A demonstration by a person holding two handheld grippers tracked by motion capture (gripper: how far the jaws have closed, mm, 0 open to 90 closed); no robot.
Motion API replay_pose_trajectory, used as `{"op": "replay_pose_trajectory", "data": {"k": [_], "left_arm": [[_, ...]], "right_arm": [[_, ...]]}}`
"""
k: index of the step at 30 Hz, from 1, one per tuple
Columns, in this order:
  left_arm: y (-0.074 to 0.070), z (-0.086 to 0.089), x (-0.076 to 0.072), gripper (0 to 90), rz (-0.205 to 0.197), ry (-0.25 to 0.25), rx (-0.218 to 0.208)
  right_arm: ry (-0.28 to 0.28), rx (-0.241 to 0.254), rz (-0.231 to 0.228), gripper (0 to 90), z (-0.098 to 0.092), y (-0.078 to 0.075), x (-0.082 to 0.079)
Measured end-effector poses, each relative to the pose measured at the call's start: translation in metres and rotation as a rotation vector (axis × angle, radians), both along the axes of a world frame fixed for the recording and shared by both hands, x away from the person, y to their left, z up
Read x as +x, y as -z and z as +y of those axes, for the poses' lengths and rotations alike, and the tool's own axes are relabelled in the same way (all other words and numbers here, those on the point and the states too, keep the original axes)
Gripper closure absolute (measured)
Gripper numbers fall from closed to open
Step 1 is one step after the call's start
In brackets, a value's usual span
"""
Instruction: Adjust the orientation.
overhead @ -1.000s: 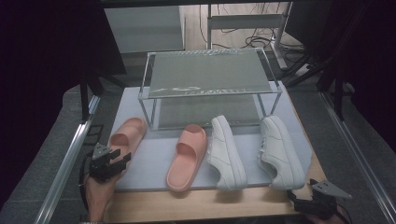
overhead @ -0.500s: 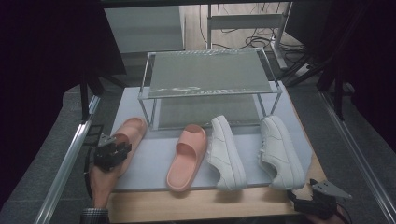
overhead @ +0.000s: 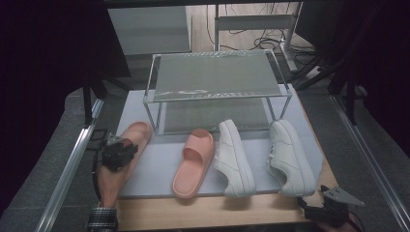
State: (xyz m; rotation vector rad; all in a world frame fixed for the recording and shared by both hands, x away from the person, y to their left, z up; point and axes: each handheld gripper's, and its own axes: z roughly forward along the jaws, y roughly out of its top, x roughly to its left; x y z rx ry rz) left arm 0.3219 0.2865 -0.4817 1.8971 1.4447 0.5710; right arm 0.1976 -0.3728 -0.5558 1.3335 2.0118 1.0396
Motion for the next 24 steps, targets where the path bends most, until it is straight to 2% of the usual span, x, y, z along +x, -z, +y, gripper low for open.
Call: {"op": "replay_pose_trajectory", "data": {"k": [5, 13, 24], "left_arm": [[0.001, 0.0, 0.002, 82.9, 0.007, -0.012, 0.005], [-0.001, 0.001, -0.001, 85.6, -0.012, -0.017, 0.014], [-0.013, 0.006, -0.023, 85.8, -0.033, -0.008, 0.036]], "right_arm": [[0.0, 0.0, 0.0, 0.0, 0.0, 0.0, 0.0], [-0.001, 0.0, -0.001, 0.0, 0.0, 0.0, 0.0], [0.0, 0.0, 0.0, 0.0, 0.0, 0.0, 0.0]]}}
